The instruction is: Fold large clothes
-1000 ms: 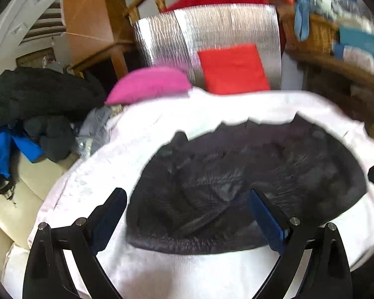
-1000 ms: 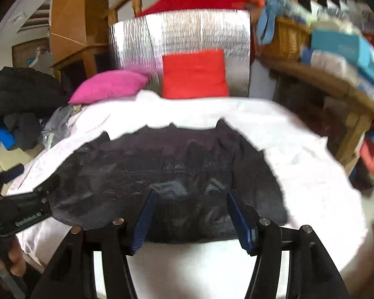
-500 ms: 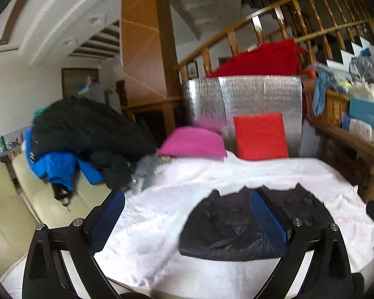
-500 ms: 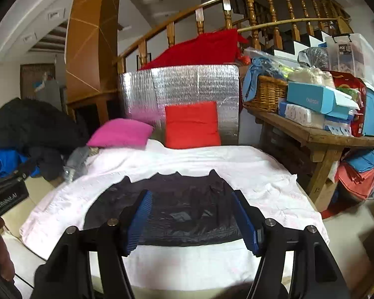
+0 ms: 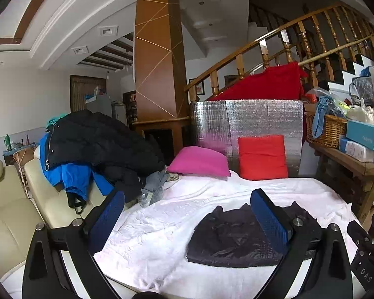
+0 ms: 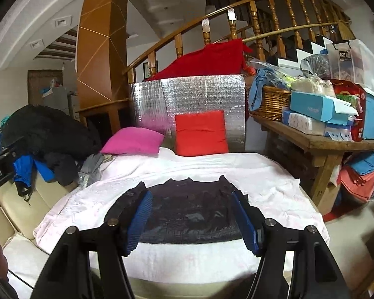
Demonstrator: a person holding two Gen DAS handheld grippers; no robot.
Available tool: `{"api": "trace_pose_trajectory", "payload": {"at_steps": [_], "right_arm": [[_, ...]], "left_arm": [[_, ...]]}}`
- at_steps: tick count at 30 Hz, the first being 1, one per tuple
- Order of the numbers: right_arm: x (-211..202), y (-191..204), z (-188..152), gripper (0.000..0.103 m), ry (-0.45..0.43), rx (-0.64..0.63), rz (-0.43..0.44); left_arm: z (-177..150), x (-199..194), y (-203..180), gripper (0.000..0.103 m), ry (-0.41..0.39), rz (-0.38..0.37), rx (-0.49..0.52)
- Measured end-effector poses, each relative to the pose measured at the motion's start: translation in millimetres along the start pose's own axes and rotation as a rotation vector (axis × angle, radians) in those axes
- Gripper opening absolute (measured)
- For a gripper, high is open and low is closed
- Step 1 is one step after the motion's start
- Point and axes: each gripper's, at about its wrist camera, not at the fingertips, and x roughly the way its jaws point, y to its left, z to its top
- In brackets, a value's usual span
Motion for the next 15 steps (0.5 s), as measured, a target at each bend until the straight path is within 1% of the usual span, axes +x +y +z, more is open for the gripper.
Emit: {"api": "trace_pose_trajectory", "payload": {"at_steps": [7,15], "right_arm": [[-12.6,9.3,2.7,0.069,-0.016,0.001,0.009],[-19.5,12.7,5.0,0.069,-0.026,-0.003,0.017]], "left_arm": [[5.8,-11.5,16.3,0.101,-0.029,0.031,-0.027],[8.9,-22.3,25.9,0.102,-0.061,0.041,-0.042]]}}
